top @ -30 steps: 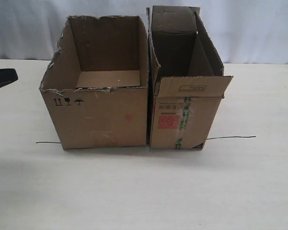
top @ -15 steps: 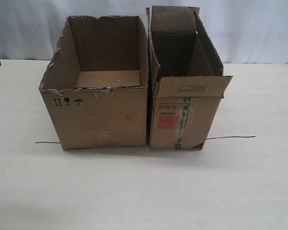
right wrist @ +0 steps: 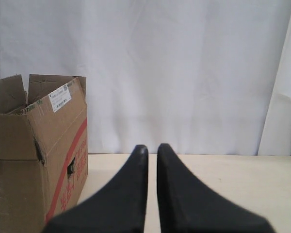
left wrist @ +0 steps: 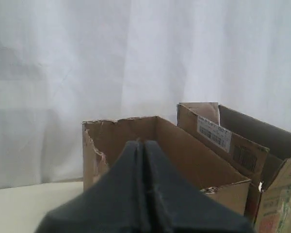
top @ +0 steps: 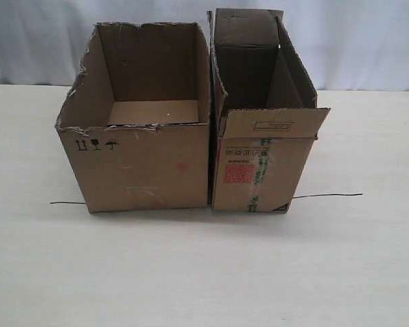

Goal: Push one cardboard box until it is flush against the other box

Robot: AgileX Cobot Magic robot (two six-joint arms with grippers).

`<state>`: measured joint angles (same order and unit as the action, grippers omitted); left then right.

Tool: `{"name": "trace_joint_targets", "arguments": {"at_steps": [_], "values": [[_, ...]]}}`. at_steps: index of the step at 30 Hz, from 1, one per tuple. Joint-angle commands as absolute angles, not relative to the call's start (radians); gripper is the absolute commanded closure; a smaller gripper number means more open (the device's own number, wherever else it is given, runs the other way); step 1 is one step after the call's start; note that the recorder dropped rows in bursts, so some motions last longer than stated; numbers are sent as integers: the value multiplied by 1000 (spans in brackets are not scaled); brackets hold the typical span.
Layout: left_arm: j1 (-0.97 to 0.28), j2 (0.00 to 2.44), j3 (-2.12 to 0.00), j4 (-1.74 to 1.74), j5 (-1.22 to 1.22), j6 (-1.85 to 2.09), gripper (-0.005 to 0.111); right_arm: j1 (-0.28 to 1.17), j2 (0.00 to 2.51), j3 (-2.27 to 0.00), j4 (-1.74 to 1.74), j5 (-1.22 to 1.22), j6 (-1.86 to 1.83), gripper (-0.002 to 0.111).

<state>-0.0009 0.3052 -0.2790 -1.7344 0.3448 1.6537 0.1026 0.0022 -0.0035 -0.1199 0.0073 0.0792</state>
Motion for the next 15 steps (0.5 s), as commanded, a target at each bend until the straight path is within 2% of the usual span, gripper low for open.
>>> {"name": "trace_joint_targets", "arguments": {"at_steps": [1,5,15], "values": [[-19,144,-177,-1744,328,1592,107,96,0,0,-121,10,74,103],[-44,0,-105,-1744,266,1569,107,96,0,0,-121,10,74,103],[-47,0,-72,-1744,212,1542,107,96,0,0,-121,6,74,103]]}}
